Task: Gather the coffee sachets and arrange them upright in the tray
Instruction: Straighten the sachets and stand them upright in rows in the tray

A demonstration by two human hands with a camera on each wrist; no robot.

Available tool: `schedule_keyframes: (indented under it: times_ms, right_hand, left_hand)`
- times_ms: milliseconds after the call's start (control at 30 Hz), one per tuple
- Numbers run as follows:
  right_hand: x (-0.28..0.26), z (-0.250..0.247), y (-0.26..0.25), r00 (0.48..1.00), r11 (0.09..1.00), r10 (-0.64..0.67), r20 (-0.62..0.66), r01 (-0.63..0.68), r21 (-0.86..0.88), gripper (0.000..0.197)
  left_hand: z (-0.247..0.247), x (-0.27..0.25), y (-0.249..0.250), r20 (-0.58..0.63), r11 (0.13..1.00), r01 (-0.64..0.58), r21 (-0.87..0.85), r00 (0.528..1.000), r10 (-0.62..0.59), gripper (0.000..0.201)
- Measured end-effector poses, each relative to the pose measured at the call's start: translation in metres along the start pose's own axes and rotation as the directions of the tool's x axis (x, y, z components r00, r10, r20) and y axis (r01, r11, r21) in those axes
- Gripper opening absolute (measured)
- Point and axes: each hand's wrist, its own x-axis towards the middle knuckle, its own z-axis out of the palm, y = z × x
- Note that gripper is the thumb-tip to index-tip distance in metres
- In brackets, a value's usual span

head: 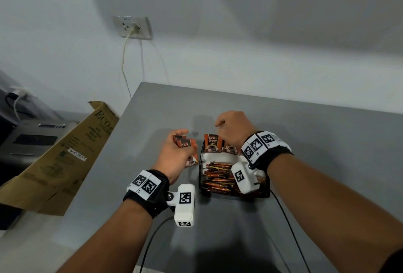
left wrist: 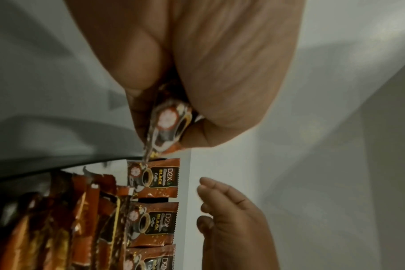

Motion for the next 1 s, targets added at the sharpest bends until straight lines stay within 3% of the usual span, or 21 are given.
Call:
schedule_keyframes:
  times_ms: [133, 233, 300, 367, 467, 600, 1000]
  right_hand:
    - [-0.012, -0.018, -0.020, 0.987, 0.970, -0.115, 0.116, 0.086, 0.226, 0.021]
    - [-0.015, -0.022, -0.024, 0.976, 0.963, -0.165, 0.143, 0.128, 0.238, 0.014]
    - [-0.015, -0.027, -0.022, 0.984, 0.966, -0.158, 0.085, 0.136, 0.221, 0.014]
    - [-0.014, -0.031, -0.016, 0.993, 0.975, -0.112, 0.035, 0.103, 0.195, 0.014]
    - [-0.011, -0.026, -0.004, 0.999, 0.993, -0.030, 0.034, 0.026, 0.113, 0.018]
    - [-0.006, -0.006, 0.005, 0.997, 0.998, 0.045, 0.068, -0.048, 0.039, 0.027]
    - [0.000, 0.019, 0.006, 0.992, 0.995, 0.096, 0.079, -0.094, -0.022, 0.019]
  left_hand:
    - [0.010, 0.002, 0.007, 0.114, 0.996, -0.077, 0.034, 0.991, 0.072, 0.064]
    - [0.019, 0.005, 0.012, 0.159, 0.995, -0.101, 0.022, 0.983, 0.096, 0.063]
    - [0.023, 0.007, 0.014, 0.120, 0.995, -0.102, 0.020, 0.988, 0.099, 0.054]
    - [0.023, 0.010, 0.012, 0.006, 0.995, -0.093, 0.023, 0.996, 0.093, 0.041]
    - [0.015, 0.014, 0.007, -0.098, 0.998, -0.068, 0.014, 0.993, 0.069, 0.031]
    - [0.007, 0.014, 0.003, -0.115, 0.999, -0.043, 0.015, 0.992, 0.045, 0.031]
    - [0.006, 0.013, -0.003, -0.096, 1.000, -0.017, 0.022, 0.995, 0.019, 0.038]
